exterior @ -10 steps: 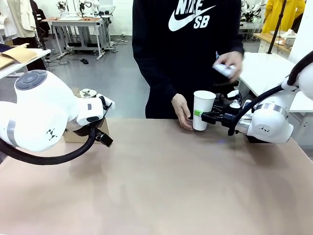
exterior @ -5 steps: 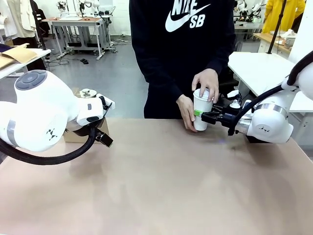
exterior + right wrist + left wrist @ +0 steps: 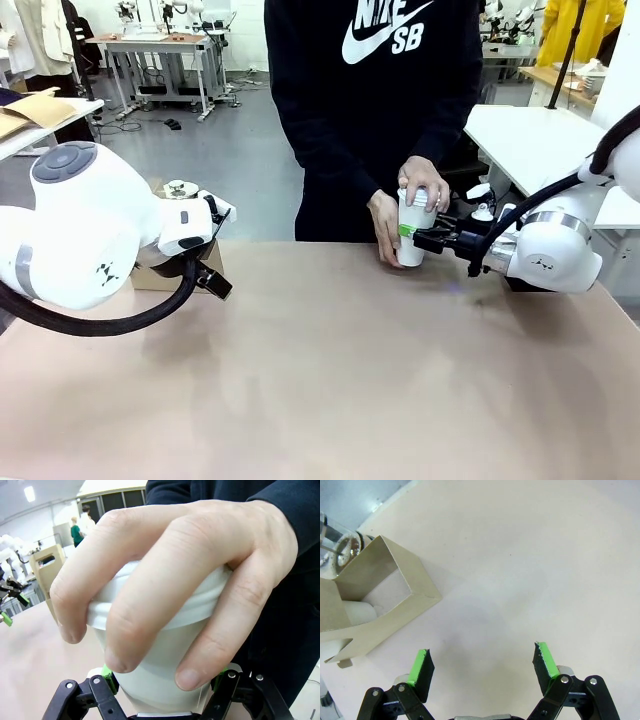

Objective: Pour a drink into a cup and package it in a carrier.
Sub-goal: When a person places the Paper Cup Lid on the 600 ml Paper Cup , lift the 600 ml Paper Cup.

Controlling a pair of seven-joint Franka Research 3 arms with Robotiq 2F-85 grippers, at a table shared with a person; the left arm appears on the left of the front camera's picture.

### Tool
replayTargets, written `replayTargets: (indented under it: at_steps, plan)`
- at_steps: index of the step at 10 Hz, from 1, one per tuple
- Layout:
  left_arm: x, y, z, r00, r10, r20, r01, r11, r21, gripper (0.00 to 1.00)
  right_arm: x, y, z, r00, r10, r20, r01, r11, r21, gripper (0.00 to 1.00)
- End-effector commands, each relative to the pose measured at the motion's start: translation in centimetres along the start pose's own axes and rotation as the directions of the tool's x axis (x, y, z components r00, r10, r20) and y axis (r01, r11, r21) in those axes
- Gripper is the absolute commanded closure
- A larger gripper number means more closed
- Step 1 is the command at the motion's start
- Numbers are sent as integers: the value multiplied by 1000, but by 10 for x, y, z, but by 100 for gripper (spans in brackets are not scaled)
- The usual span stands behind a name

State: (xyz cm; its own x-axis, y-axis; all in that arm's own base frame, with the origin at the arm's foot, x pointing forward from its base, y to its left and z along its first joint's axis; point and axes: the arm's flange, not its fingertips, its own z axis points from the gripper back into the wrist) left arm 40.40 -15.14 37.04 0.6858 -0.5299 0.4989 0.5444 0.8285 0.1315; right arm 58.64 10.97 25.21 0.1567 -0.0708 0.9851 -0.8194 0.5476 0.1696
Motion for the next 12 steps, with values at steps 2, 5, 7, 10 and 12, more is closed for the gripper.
replayTargets:
  at_steps: [2, 5, 7, 10, 12]
  plan:
    - [0, 0, 0, 1000, 0, 0, 0, 1000, -1, 0, 3, 2, -2, 1000, -6, 6, 6, 1000, 0, 20]
    - [0, 0, 0, 1000, 0, 0, 0, 1000, -1, 0, 3, 2, -2, 1000, -6, 6, 6, 1000, 0, 20]
    - [0, 0, 0, 1000, 0, 0, 0, 1000, -1, 0, 3, 2, -2, 1000, -6, 6, 6, 1000, 0, 20]
    - [0, 0, 0, 1000, 0, 0, 0, 1000, -1, 0, 3, 2, -2, 1000, -6, 6, 6, 1000, 0, 20]
    - [0, 0, 0, 1000, 0, 0, 0, 1000, -1, 0, 3, 2, -2, 1000, -6, 6, 6, 1000, 0, 20]
